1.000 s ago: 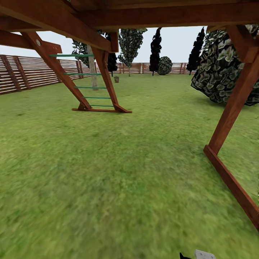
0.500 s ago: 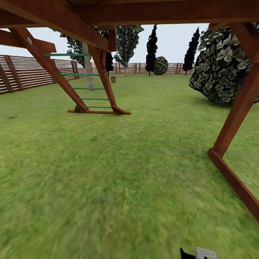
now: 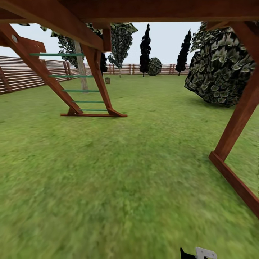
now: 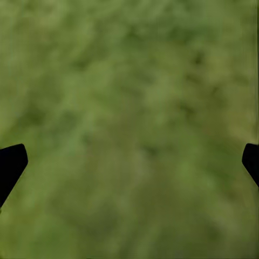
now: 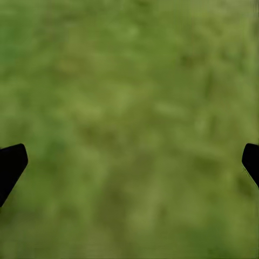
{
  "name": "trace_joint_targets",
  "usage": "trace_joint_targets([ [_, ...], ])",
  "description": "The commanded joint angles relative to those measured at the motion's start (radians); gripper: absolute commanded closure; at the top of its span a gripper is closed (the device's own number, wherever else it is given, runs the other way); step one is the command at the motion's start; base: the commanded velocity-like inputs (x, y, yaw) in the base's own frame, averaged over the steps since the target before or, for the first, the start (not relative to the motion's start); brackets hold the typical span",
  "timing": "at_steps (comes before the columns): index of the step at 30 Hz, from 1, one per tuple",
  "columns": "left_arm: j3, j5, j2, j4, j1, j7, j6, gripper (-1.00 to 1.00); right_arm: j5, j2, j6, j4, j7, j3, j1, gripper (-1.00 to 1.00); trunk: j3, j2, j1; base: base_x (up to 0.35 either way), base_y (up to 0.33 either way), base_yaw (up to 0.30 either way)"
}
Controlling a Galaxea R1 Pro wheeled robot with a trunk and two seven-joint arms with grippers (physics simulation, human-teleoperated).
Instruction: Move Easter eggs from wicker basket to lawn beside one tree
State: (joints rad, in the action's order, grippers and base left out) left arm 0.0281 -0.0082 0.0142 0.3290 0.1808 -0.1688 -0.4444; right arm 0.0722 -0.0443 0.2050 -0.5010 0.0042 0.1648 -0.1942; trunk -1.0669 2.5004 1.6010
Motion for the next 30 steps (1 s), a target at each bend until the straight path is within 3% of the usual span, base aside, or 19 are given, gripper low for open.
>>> trace_joint_targets([
  [1,0.005,-0.001,0.000,-0.001,0.000,-0.006,-0.002,-1.00,0.008,0.000,0.004,0.001,0.000,-0.001,-0.001,-1.00,0.000,0.000,0.000,0.331,0.055,-0.207],
  [15,0.029,-0.004,0.001,-0.004,0.000,-0.006,-0.002,-1.00,0.008,0.001,0.004,0.001,0.000,-0.001,-0.001,-1.00,0.011,0.000,0.000,0.336,0.006,-0.204],
  [30,0.030,-0.004,0.000,-0.004,0.000,-0.006,-0.002,-1.00,0.008,0.001,0.002,0.001,-0.001,-0.002,-0.001,-1.00,0.012,0.000,0.000,0.337,0.000,-0.013],
])
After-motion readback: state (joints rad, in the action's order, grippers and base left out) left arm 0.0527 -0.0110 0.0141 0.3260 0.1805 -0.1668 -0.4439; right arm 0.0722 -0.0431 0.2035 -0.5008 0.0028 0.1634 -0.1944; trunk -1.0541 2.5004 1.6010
